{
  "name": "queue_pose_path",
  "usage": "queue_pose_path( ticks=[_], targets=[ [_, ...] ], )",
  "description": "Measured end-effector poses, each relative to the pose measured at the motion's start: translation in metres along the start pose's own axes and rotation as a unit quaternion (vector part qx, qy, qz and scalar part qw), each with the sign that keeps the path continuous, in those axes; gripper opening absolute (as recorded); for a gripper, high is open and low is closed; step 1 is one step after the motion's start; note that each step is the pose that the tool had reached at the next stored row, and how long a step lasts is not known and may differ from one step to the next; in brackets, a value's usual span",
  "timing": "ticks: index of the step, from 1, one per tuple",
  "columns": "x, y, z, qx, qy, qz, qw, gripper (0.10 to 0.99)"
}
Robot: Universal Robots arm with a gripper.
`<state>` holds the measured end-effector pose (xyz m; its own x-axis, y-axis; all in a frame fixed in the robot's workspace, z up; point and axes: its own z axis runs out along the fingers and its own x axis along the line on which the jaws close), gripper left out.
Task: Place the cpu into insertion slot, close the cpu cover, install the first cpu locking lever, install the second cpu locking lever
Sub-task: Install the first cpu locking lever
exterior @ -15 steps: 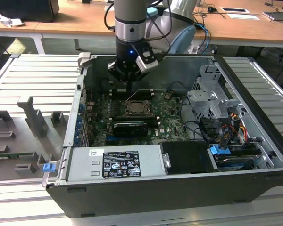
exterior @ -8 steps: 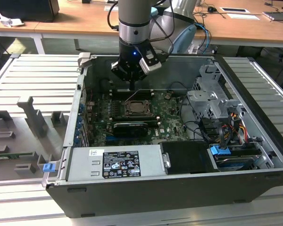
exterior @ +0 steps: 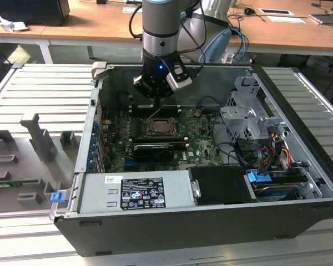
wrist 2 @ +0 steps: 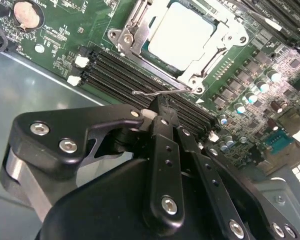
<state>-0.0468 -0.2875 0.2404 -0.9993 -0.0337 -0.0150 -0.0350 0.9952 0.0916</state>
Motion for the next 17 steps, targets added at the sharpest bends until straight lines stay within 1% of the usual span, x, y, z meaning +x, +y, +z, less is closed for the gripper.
queue_pose_path(
  ticks=[4,9,13,17],
  targets=[
    [-0.002,-0.0003,0.0024,-0.0002,0.0006,-0.007,1.0,0.106],
    [-0.0083,-0.0007,0.006,-0.0002,0.001,-0.011,0.9999,0.106],
    [-0.0194,-0.0015,0.0172,-0.0002,0.0011,-0.011,0.9999,0.106],
    [-0.0244,-0.002,0.0229,-0.0002,0.0011,-0.011,0.9999,0.106]
  ],
)
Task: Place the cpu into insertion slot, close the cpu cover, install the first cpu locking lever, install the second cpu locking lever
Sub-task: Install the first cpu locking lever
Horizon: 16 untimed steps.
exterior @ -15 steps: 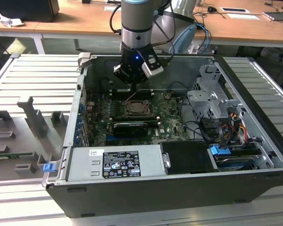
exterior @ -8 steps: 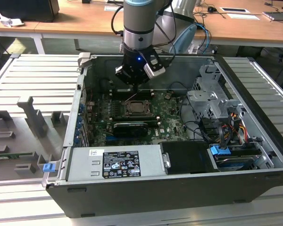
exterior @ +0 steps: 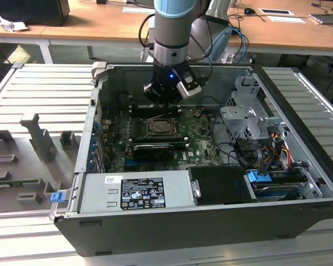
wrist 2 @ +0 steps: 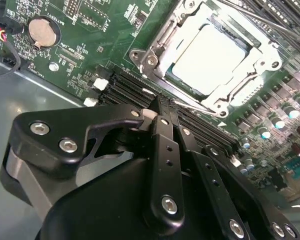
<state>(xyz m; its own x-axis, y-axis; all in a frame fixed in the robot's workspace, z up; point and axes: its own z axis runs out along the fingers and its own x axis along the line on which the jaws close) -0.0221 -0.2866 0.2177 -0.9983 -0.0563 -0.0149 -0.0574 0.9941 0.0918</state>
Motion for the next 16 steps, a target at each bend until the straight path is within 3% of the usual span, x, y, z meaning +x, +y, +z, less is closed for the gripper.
queue_pose_path(
  ticks=[10,16],
  targets=[
    [-0.0037,-0.0012,0.0113,0.0006,0.0,0.0,1.0,0.106],
    [-0.0042,-0.0015,0.0142,0.0105,0.0006,0.0,0.9999,0.106]
  ],
)
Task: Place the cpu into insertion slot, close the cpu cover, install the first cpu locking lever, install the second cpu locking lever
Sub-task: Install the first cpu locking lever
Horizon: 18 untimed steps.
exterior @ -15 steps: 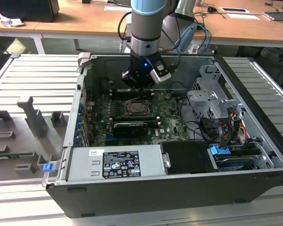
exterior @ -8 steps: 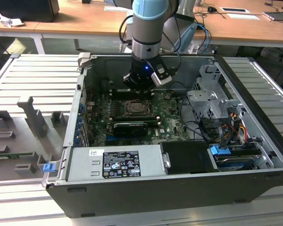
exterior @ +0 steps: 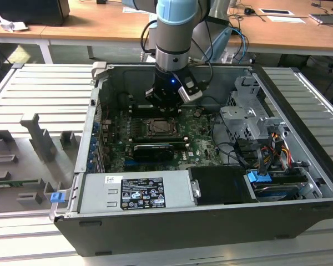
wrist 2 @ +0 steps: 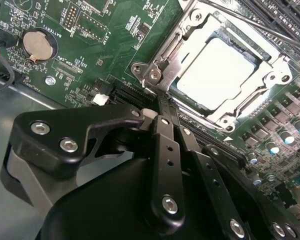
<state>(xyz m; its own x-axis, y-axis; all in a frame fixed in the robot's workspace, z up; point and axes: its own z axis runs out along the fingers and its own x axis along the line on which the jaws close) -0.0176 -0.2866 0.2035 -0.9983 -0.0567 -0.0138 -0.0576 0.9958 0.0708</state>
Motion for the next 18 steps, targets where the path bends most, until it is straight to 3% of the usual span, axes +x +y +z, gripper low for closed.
queue_pose_path(
  ticks=[7,11,18],
  targets=[
    [-0.0004,-0.0002,0.0019,0.0014,0.0001,0.0,1.0,0.106],
    [-0.0006,0.0007,-0.0095,0.0013,0.0001,0.0,1.0,0.106],
    [-0.0004,-0.0017,-0.0102,0.0014,0.0001,0.0,1.0,0.106]
  ],
)
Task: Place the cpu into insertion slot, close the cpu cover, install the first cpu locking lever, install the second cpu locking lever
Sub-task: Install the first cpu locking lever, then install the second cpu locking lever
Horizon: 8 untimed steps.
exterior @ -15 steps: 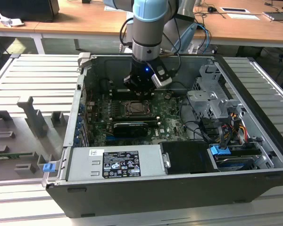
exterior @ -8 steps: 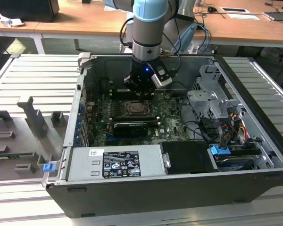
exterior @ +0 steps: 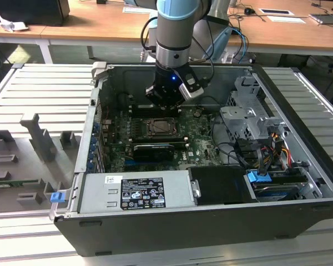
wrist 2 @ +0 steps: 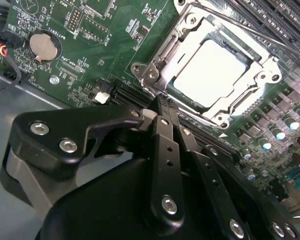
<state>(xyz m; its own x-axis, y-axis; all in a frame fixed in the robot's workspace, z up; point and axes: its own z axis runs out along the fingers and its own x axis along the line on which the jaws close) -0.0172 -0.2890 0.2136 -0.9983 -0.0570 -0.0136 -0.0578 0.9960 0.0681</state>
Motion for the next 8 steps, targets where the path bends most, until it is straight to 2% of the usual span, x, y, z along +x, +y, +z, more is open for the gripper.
queue_pose_path(
  ticks=[8],
  targets=[
    [0.0002,-0.0041,-0.0003,0.0001,0.0,0.0,1.0,0.106]
  ],
)
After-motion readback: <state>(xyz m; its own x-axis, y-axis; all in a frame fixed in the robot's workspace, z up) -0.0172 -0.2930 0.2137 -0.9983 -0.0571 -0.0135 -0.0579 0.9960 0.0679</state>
